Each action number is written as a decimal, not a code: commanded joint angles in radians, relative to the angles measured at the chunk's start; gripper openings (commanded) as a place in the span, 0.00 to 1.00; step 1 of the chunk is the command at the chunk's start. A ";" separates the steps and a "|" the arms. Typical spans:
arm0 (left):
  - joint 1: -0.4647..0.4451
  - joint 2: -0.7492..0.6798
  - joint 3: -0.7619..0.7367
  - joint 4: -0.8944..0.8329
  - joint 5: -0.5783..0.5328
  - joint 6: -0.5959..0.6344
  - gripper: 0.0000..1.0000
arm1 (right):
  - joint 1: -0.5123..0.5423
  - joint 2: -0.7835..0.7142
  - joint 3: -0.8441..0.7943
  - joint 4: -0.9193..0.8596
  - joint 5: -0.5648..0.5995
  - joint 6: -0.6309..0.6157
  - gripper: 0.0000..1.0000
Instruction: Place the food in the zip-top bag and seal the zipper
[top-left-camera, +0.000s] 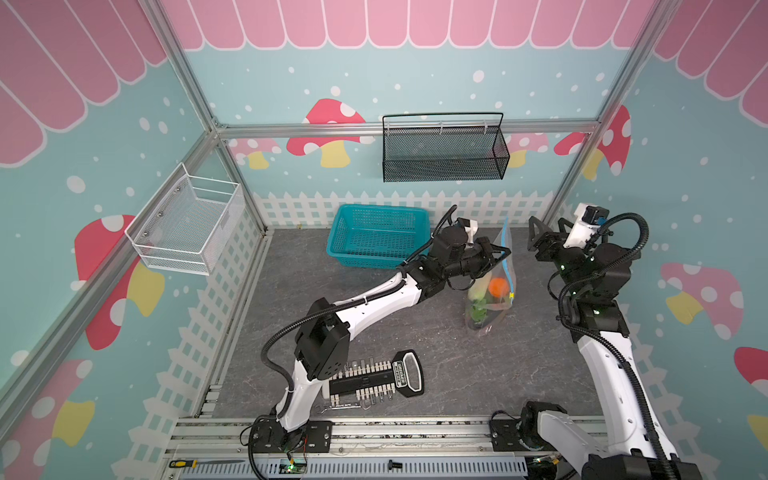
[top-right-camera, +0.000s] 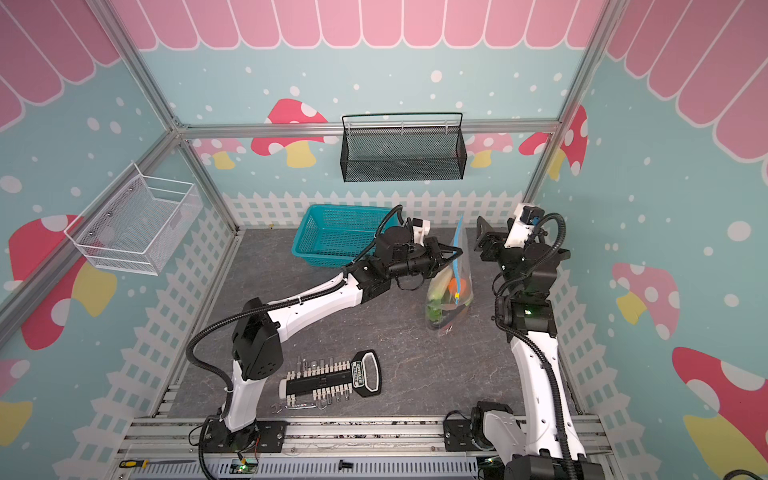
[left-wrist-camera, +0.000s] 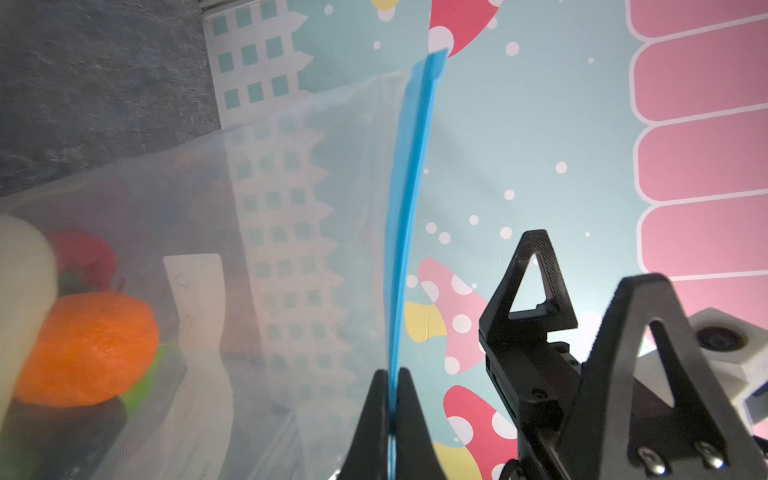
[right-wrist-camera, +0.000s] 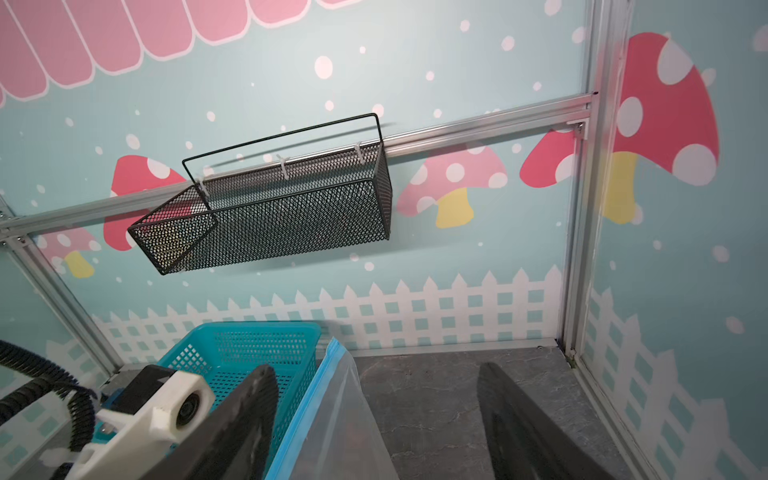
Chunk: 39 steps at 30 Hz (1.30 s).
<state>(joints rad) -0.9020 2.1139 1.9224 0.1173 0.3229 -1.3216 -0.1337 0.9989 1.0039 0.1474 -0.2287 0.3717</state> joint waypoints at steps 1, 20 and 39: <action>-0.023 0.029 0.064 0.061 -0.045 -0.065 0.00 | -0.025 -0.005 -0.002 -0.007 -0.015 0.028 0.78; 0.006 -0.059 -0.302 0.302 -0.097 -0.173 0.00 | -0.076 0.085 -0.116 0.104 -0.240 0.100 0.75; 0.257 -0.208 -1.043 0.693 -0.014 -0.197 0.00 | 0.254 0.209 -0.271 0.026 -0.101 -0.010 0.74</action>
<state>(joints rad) -0.6651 1.9579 0.9218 0.7174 0.2928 -1.5349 0.1074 1.1965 0.7464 0.1944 -0.3664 0.3882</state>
